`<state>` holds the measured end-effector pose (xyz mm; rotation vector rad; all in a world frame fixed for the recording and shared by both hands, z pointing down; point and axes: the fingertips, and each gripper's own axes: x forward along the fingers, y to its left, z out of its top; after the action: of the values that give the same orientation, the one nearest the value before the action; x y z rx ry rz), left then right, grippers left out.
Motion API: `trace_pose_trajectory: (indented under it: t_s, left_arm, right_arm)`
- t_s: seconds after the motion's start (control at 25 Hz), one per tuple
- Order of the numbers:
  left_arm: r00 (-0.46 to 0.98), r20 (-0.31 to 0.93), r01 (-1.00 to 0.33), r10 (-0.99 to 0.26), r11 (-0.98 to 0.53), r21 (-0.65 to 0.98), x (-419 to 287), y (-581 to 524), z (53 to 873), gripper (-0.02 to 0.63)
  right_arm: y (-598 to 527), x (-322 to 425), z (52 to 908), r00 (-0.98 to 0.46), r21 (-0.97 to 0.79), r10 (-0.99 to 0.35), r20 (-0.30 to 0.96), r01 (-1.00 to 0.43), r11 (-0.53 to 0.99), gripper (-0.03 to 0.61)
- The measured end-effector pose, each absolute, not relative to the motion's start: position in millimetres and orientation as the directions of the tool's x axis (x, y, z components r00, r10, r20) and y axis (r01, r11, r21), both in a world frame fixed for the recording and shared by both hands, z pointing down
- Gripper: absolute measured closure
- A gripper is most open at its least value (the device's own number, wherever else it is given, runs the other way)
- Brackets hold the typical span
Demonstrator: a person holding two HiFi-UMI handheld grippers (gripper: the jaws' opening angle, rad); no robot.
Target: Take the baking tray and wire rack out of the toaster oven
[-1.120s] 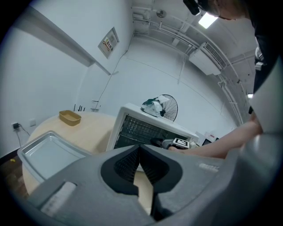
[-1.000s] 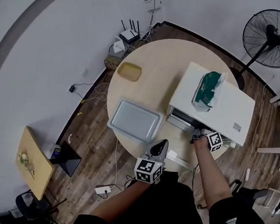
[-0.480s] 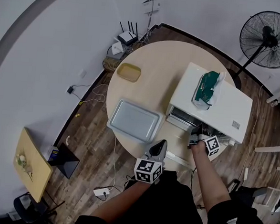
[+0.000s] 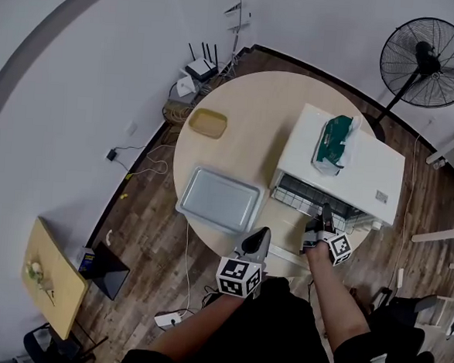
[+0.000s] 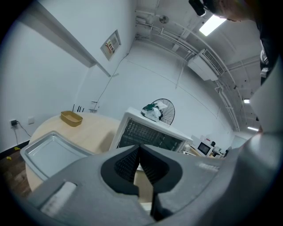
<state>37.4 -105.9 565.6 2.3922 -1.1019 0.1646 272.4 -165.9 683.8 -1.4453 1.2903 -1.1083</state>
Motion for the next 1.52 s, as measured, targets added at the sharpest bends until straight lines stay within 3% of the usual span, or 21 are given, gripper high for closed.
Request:
trace_pose_trajectory:
  t_s: [1.12, 1.52]
  left_arm:
    - [0.690, 0.259, -0.711, -0.676, -0.564, 0.421, -10.2, -96.4, 564.2, 0.595]
    - [0.668, 0.290, -0.728, -0.686, -0.519, 0.448, -38.3, -85.5, 582.2, 0.595]
  right_arm:
    - [-47.6, 203.9, 671.1, 0.005, -0.974, -0.997, 0.079, -0.214, -0.078, 0.581]
    - [-36.2, 175.6, 662.2, -0.032, -0.989, -0.998, 0.061, -0.135, -0.056, 0.581]
